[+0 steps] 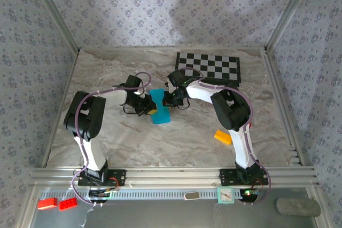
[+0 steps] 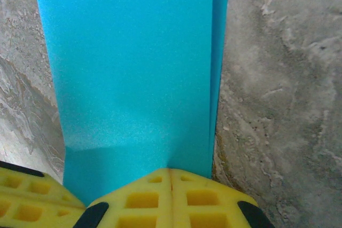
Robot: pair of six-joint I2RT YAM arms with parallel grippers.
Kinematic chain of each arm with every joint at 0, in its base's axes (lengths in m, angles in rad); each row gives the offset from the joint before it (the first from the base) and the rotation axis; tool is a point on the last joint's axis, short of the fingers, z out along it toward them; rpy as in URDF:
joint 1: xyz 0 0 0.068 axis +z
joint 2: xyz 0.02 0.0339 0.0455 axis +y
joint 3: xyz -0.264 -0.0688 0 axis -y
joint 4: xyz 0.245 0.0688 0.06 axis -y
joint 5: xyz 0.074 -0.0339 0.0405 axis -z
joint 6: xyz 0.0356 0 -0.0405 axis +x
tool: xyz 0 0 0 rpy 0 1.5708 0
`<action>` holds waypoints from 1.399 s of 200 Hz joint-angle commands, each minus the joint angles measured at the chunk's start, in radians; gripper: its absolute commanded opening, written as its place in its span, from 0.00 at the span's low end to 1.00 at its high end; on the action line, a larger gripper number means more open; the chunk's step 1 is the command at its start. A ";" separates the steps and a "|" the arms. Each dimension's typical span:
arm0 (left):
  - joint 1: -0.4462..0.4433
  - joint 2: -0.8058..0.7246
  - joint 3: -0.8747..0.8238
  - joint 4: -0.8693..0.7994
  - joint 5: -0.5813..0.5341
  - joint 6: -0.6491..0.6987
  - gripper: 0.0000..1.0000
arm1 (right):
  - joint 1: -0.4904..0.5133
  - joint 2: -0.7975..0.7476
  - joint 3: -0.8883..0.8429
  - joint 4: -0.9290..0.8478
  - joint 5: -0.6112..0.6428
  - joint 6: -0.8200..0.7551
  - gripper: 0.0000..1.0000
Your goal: Fold a paper plane with a square sheet of paper (pick it up from the middle)
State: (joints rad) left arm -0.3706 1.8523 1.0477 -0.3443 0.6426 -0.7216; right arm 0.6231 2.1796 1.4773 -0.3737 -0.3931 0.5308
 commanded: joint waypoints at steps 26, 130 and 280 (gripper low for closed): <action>0.032 0.029 -0.006 -0.139 -0.022 0.097 0.07 | -0.033 0.160 -0.111 -0.255 0.255 0.003 0.03; 0.117 -0.151 -0.089 -0.056 0.074 0.035 0.08 | -0.034 0.168 -0.105 -0.260 0.266 0.003 0.03; 0.100 0.031 -0.120 0.060 -0.014 0.046 0.08 | -0.037 0.172 -0.107 -0.263 0.269 0.000 0.03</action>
State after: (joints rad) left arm -0.3122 1.8706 0.9844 -0.2405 0.6643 -0.7357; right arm 0.6216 2.1830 1.4773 -0.3752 -0.3935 0.5343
